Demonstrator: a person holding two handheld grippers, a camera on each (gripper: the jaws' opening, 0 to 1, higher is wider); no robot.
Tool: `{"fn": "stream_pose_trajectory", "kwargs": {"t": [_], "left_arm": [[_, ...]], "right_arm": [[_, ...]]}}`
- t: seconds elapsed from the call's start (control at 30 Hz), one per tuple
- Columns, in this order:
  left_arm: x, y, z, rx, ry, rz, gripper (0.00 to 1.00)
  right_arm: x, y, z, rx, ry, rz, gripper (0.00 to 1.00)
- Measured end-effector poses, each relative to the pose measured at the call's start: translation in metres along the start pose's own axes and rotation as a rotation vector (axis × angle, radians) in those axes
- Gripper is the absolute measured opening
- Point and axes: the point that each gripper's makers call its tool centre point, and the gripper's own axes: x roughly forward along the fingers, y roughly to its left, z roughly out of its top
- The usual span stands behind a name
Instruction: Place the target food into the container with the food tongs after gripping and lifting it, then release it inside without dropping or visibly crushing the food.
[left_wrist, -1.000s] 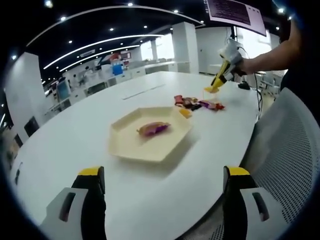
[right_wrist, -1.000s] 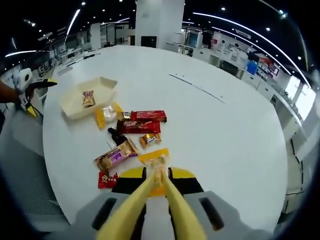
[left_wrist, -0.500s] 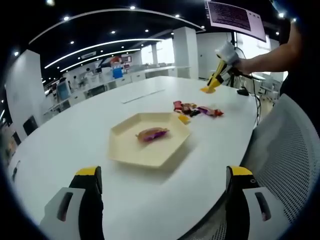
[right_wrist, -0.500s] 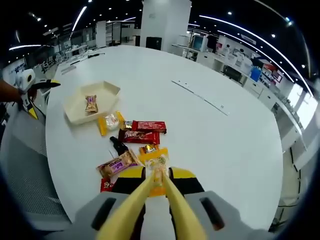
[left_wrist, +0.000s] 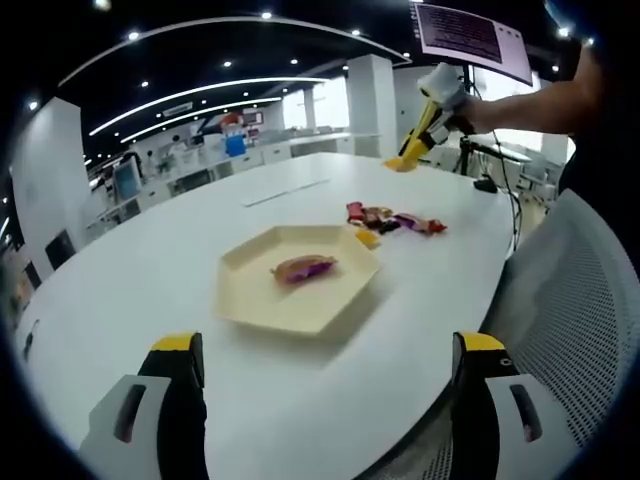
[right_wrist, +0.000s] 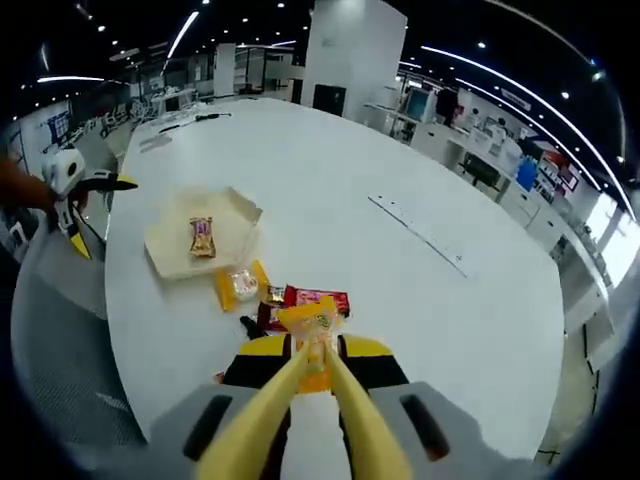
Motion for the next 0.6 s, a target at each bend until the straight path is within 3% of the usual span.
{"fn": "stream_pose_trajectory", "kwargs": {"t": [0.37,0.6], "left_arm": [[0.0,0.002,-0.002,-0.007,0.008,0.005,1.0],[-0.001,0.005,-0.001,-0.009,0.001,0.018,1.0]], "right_arm": [[0.024,0.041,0.087,-0.114,-0.084,0.091,0.17],[0.05,0.07,0.118,-0.144,-0.093,0.155,0.18]]}}
